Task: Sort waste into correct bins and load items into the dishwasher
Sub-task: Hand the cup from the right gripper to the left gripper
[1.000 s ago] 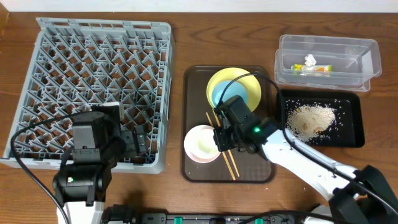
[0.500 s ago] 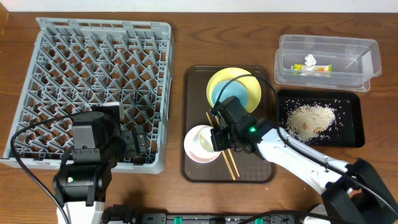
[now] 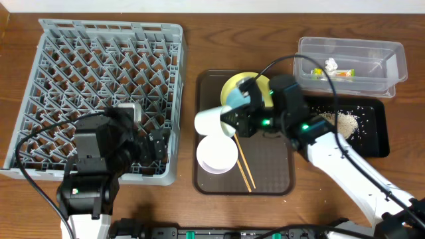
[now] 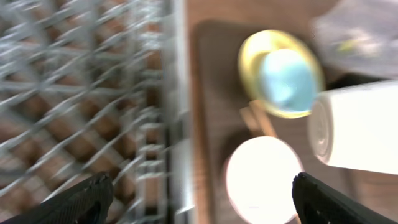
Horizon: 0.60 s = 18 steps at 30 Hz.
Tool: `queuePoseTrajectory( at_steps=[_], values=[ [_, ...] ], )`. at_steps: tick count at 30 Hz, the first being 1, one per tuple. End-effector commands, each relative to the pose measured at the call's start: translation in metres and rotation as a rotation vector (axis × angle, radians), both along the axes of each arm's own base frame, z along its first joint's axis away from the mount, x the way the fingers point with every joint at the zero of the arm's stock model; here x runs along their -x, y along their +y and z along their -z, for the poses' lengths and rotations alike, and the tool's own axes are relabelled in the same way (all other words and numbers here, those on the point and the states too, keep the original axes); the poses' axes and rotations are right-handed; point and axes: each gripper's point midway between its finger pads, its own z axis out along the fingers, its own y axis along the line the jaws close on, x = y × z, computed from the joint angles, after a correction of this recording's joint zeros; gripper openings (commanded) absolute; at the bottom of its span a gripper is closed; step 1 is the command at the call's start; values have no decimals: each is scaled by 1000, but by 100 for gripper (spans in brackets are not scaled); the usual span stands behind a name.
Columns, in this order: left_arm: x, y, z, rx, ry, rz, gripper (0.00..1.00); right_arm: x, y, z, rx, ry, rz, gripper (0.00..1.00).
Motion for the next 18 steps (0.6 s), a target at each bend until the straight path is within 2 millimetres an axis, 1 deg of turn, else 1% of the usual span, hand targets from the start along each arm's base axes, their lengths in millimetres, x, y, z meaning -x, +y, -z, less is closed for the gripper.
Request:
queuePoseTrajectory(
  at_steps=[1, 3, 6, 10, 13, 17, 18],
  values=[
    [2, -39, -27, 207, -33, 179, 93, 10, -3, -41, -171, -7, -128, 1],
    [2, -55, -40, 284, -71, 272, 92, 8, -7, -51, -210, -20, -143, 1],
    [3, -74, -61, 391, -132, 419, 91, 13, -8, -70, -287, -51, -212, 1],
    [5, -90, -82, 513, -189, 591, 91, 20, -6, -87, -344, -84, -277, 1],
    [3, -96, -87, 567, -191, 654, 91, 19, -6, -90, -352, -90, -278, 1],
    [3, -105, -89, 604, -177, 705, 91, 20, -6, -90, -353, -89, -280, 1],
    [5, -110, -90, 603, -188, 735, 91, 20, -6, -90, -352, -89, -279, 1]
  ],
)
